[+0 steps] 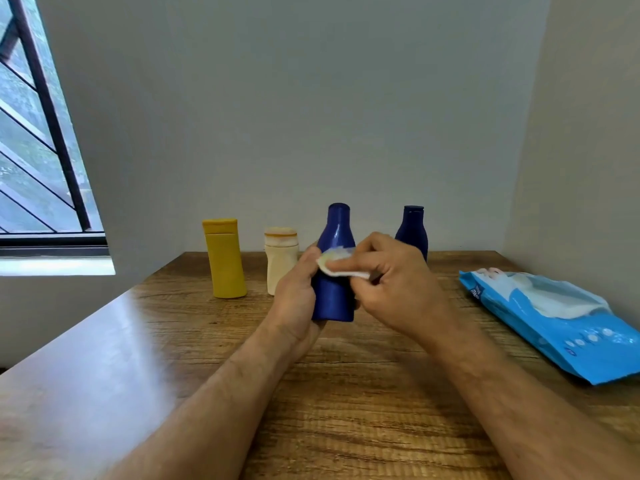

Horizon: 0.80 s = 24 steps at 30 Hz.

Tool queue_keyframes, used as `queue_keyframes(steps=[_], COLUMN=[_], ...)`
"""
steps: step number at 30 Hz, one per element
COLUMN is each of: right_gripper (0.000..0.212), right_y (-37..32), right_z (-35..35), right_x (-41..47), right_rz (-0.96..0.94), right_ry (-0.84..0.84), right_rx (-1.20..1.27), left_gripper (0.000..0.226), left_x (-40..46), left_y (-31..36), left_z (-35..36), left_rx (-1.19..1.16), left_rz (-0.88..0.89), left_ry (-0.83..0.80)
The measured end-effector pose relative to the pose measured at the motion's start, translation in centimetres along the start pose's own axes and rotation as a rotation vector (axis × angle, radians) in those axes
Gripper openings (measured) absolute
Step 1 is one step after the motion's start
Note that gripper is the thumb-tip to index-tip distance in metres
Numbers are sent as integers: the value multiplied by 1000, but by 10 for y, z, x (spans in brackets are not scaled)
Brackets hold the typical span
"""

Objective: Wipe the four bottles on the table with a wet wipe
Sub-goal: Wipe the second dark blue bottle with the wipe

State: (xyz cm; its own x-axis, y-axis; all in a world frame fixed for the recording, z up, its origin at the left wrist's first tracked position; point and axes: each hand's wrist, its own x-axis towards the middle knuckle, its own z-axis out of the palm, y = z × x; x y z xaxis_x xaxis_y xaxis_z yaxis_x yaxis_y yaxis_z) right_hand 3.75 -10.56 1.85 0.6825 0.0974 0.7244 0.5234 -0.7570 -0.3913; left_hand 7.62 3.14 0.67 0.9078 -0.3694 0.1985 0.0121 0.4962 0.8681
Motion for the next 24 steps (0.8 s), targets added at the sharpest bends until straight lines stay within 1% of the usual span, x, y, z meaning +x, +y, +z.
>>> queue_keyframes(steps=[2,3,6,8,11,13,17,18,20,22,24], right_gripper=[29,27,23,23,23,24,28,27,23,22,21], right_y=[0,-1,2,5,9,10,6,5,3,0,-2], right_z=[3,4,1,-4,-14,-13,-6,-7,-9,-9,-8], right_x=[0,0,3,7,9,8,5,6,5,4,4], right_rz=[-28,-29,32,76,114,129,157,175,191,175,162], right_ry=[-55,-29,168,283,404,360,155,122,83,104,166], right_rx=[-51,-53,35,19,45,100,206,256,330,369,437], left_gripper=[31,30,30,34,43,53,57,61,67,63,58], left_x=[2,3,0,-2,-5,-4,-2,0,4,5,5], left_y=[-1,-1,2,4,5,3,-1,-3,-5,-5,-5], left_z=[-2,-3,-2,-2,-4,-5,-8,-8,-9,-9,-11], left_rx=[16,41,94,123,169,218,329,359,464,587,653], left_rz=[44,60,46,11,-48,-69,-59,-58,-26,60,159], left_ry=[74,92,90,77,10,-57,-172,-162,-87,-26,-16])
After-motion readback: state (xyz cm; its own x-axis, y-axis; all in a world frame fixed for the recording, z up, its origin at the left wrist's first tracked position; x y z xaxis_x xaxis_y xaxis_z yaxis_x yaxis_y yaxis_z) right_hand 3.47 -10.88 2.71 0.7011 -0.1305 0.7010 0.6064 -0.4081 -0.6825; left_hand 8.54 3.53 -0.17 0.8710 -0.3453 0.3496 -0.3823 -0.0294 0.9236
